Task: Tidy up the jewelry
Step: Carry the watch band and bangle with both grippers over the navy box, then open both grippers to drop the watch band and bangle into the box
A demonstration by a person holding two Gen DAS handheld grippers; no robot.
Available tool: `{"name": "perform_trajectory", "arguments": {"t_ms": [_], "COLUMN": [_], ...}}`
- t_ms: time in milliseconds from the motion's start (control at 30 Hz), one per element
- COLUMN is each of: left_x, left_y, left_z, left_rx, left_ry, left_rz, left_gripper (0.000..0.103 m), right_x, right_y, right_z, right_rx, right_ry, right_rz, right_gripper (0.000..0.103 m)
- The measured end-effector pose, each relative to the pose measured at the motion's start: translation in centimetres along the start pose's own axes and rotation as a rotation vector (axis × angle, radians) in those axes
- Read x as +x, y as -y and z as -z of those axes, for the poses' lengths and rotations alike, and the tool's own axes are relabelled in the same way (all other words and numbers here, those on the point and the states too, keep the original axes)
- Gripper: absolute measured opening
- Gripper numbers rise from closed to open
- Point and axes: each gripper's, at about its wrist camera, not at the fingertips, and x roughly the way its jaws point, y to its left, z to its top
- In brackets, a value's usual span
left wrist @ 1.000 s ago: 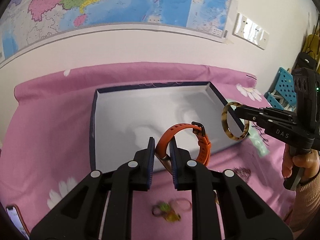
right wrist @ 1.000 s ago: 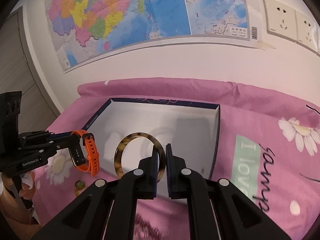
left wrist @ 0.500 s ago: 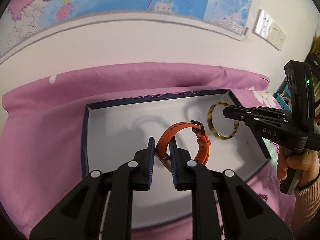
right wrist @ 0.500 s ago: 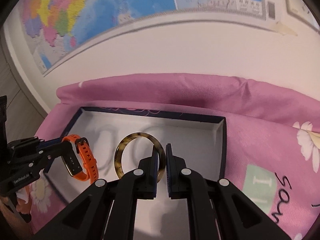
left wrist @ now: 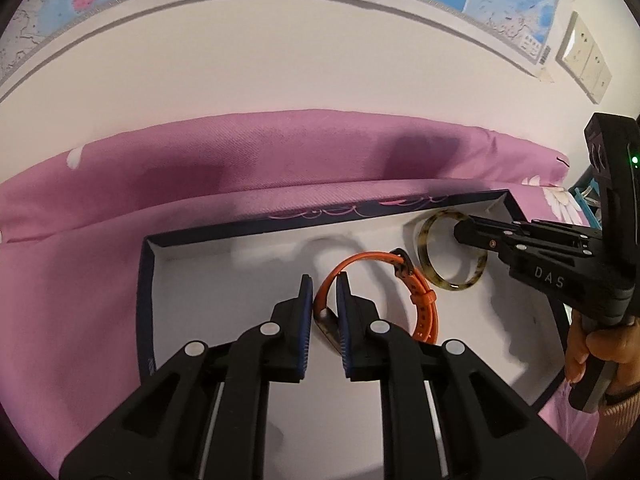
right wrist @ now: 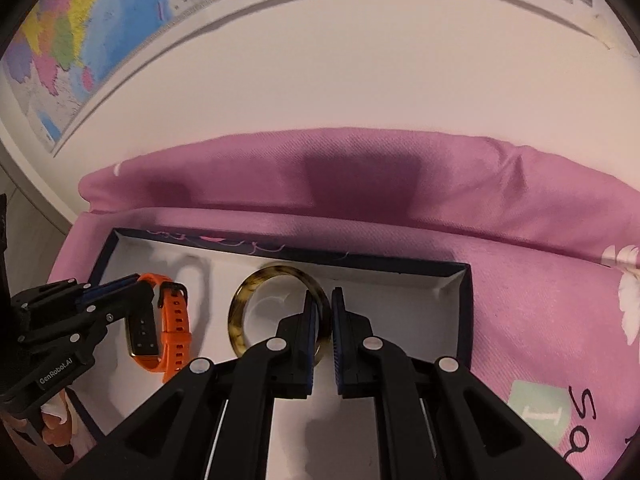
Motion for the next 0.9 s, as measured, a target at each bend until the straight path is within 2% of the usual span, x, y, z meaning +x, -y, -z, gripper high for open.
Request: {"name": "perform_trajectory", "arguments": {"t_ms": [100, 133, 167, 233, 367, 433, 467, 600, 667, 800, 900], "left_x": [0.4, 0.7, 0.8, 1.1, 1.0, 0.3, -0.3, -3.1, -5.0, -8.8, -10.2], "left_y": [0.0, 0.1, 0.2, 0.3, 0.4, 0.2, 0.2, 0.5, 0.5, 0.6, 0.9], "left_z": [-0.5, -0.7, -0.8, -1.1, -1.5, -1.6, -1.5, -0.6, 0.5, 3.9, 6.4], "left_rx": [0.002, 0.005, 0.006, 0.007, 0.004, -0.008, -0.011, 0.004, 0.014, 0.037, 0.044], "left_ry": [-0.009, -0.012, -0.012, -0.012, -0.003, 0.025, 0.045, 0.117, 0.16, 0.211, 0.213], "left_rz": [-0.007, -0.01, -0.011, -0.014, -0.014, -0.017, -0.021, -0.032, -0.032, -0.003, 0.018], "left_gripper": [0.013, 0.013, 0.013, 0.013, 0.014, 0.026, 0.04, 0.045, 0.053, 0.057, 0.059], "right_x": [0.2, 0.2, 0.2, -0.3, -2.4, -4.2, -4.9, -8.4, -9.9, -11.6, -11.6], "right_y": [0.1, 0.0, 0.1, 0.0, -0.5, -1.1, -1.4, -2.4, -2.7, -2.1, -1.3], "right_z": [-0.2, -0.2, -0.2, -0.1, 0.8, 1.8, 2.3, 5.7, 7.9, 12.3, 15.1], "right_rx": [0.018, 0.024, 0.03, 0.03, 0.003, -0.034, -0.056, -0.153, -0.199, -0.232, -0.219], "right_ry": [0.004, 0.009, 0.017, 0.043, 0.095, 0.133, 0.146, 0.181, 0.182, 0.144, 0.097], "right_rz": [0.002, 0.006, 0.013, 0.01, -0.007, -0.026, -0.034, -0.092, -0.11, -0.135, -0.139], "right_gripper": [0.007, 0.011, 0.02, 0.028, 0.034, 0.04, 0.041, 0.044, 0.044, 0.044, 0.042]}}
